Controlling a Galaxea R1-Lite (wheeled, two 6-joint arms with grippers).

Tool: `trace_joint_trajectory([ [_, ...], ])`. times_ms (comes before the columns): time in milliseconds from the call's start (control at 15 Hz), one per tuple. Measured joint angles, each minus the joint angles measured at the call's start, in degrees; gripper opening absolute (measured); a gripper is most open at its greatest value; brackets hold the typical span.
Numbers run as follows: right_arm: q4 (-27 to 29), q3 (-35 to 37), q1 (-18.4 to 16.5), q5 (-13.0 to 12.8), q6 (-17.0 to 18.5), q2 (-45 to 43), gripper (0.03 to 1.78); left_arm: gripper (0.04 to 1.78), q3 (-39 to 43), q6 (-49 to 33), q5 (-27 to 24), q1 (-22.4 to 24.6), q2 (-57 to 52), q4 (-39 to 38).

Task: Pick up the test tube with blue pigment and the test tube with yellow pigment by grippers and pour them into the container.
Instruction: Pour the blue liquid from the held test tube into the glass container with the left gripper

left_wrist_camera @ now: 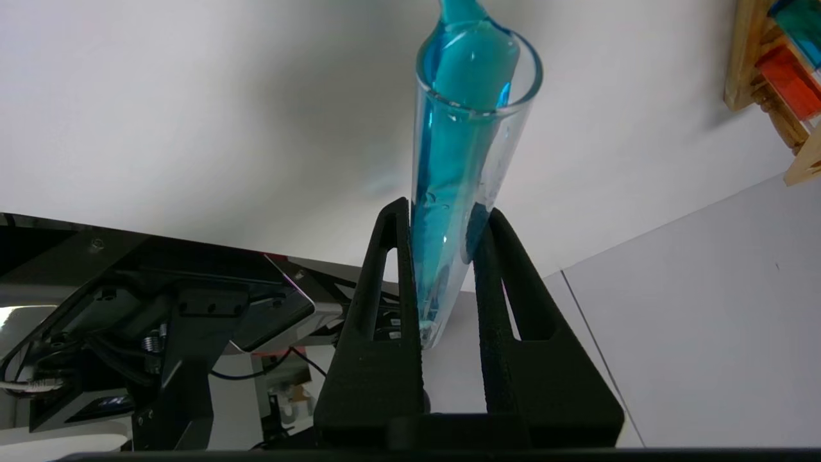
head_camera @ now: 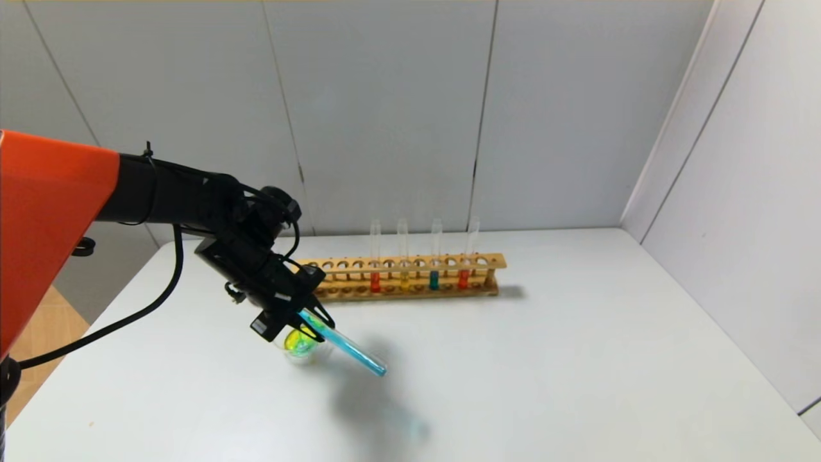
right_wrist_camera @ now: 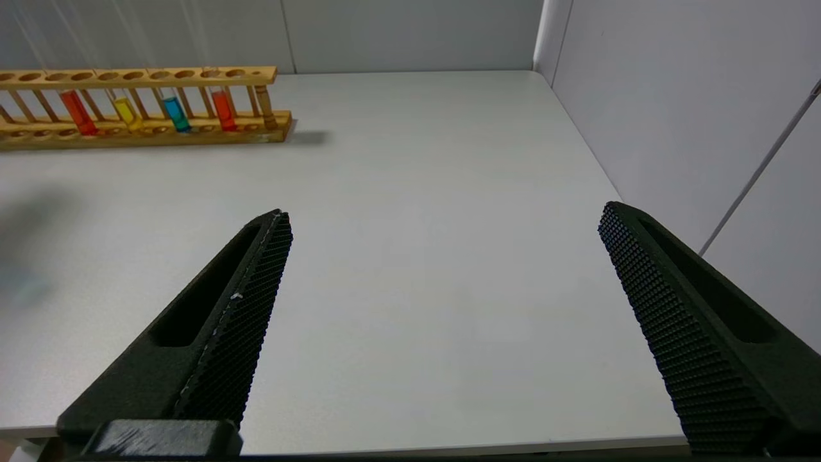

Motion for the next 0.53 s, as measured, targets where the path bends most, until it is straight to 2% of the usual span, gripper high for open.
trace_joint_trajectory([
  [400,0.0,0.0,0.0,-0.02,-0.02,0.0,1.75,0.3,-0.67,0.1,-0.26,0.35,0.48,0.06],
  [533,0.0,0.0,0.0,0.0,0.0,0.0,1.75,0.3,-0.76,0.07,-1.83,0.52,0.56,0.3],
])
